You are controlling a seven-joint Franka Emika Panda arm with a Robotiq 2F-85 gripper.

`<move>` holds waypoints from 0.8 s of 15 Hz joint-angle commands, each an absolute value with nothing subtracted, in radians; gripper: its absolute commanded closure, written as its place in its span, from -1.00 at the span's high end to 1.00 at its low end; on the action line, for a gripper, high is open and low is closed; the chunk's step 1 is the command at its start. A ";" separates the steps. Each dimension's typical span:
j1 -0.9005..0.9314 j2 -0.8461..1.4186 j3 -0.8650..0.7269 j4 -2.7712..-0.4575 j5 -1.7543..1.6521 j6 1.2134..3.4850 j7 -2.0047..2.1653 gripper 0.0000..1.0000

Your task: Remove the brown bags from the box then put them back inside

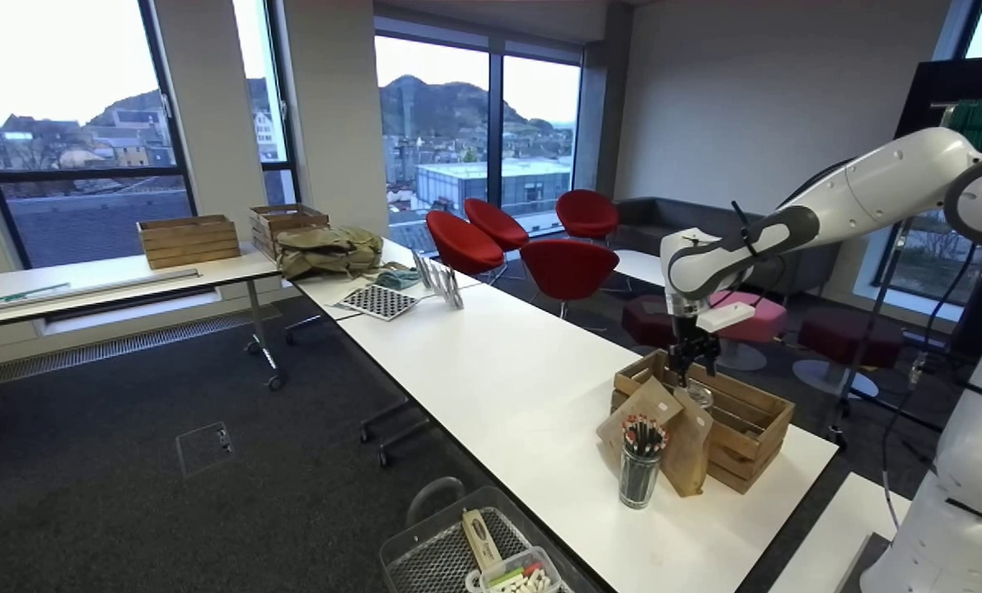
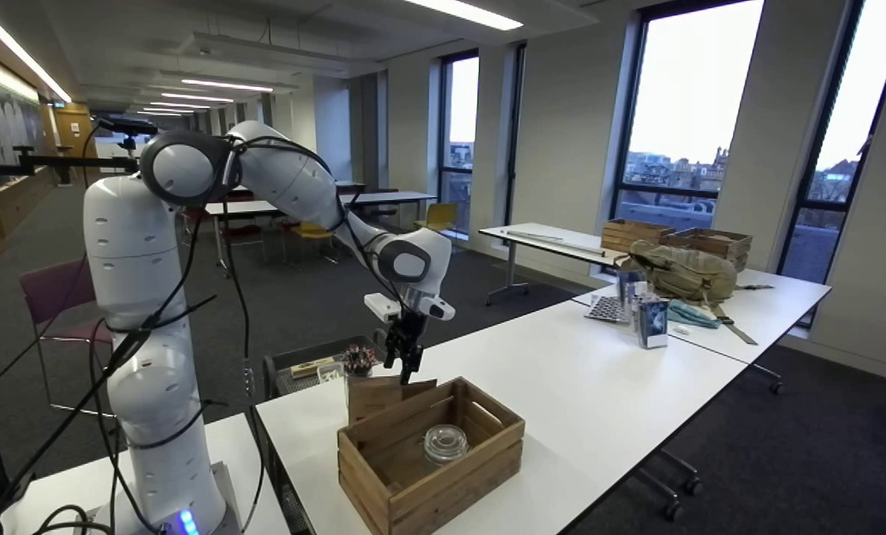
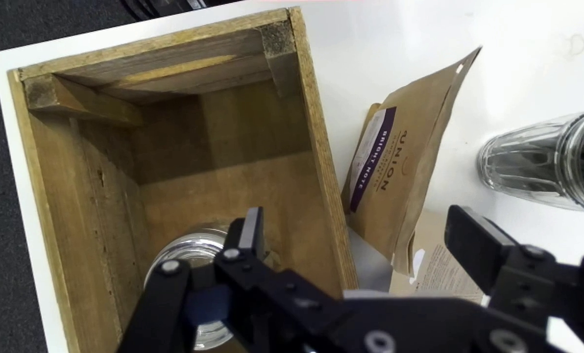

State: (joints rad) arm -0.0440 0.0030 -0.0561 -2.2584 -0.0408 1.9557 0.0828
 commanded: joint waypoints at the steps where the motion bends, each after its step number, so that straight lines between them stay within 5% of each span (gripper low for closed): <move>1: -0.053 0.047 -0.061 -2.238 -0.004 1.995 0.138 1.00; 7: -0.042 0.098 -0.054 -2.232 0.045 2.033 0.212 1.00; 8: -0.041 0.103 -0.053 -2.231 0.059 2.032 0.221 0.50; 12: -0.037 0.122 -0.048 -2.224 0.099 2.021 0.253 0.06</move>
